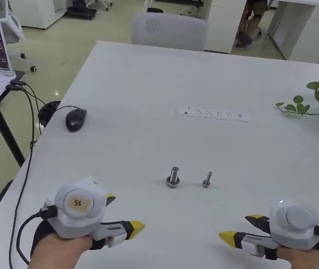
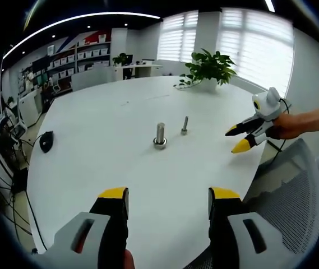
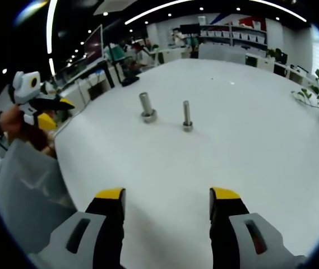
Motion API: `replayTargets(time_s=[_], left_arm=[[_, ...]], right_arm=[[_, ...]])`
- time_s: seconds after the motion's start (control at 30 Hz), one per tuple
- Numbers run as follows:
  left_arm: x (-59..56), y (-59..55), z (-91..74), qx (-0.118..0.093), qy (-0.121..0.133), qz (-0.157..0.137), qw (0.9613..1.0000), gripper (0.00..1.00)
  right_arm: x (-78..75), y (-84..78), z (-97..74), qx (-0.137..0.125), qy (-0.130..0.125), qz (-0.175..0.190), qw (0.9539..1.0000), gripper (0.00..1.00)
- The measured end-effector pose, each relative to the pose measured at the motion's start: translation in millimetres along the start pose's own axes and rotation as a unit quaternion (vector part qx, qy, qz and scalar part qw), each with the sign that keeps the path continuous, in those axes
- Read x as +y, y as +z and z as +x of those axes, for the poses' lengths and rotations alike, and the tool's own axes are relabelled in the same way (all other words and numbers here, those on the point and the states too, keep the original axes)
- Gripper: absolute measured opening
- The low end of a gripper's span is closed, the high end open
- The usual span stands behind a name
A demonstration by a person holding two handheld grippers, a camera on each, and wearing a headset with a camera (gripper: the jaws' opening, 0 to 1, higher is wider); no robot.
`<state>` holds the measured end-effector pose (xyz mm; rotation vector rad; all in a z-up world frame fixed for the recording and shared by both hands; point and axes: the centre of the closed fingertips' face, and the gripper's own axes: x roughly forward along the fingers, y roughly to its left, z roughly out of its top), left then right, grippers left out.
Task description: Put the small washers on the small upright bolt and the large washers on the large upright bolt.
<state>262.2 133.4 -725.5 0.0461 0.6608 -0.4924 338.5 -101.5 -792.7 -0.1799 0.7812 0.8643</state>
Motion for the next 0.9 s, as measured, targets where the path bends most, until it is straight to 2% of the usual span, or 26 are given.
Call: replayTargets(time_s=[0.57, 0.9], left_arm=[[-2.9, 0.4, 1.5, -0.001, -0.003, 0.0, 1.0, 0.57], [-5.1, -3.4, 0.6, 0.002, -0.005, 0.001, 1.0, 0.57]], right_arm=[[1.1, -0.5, -1.9, -0.003, -0.001, 0.005, 1.0, 0.62], [-0.7, -4.7, -6.2, -0.004, -0.006, 0.011, 0.9999, 0.62]])
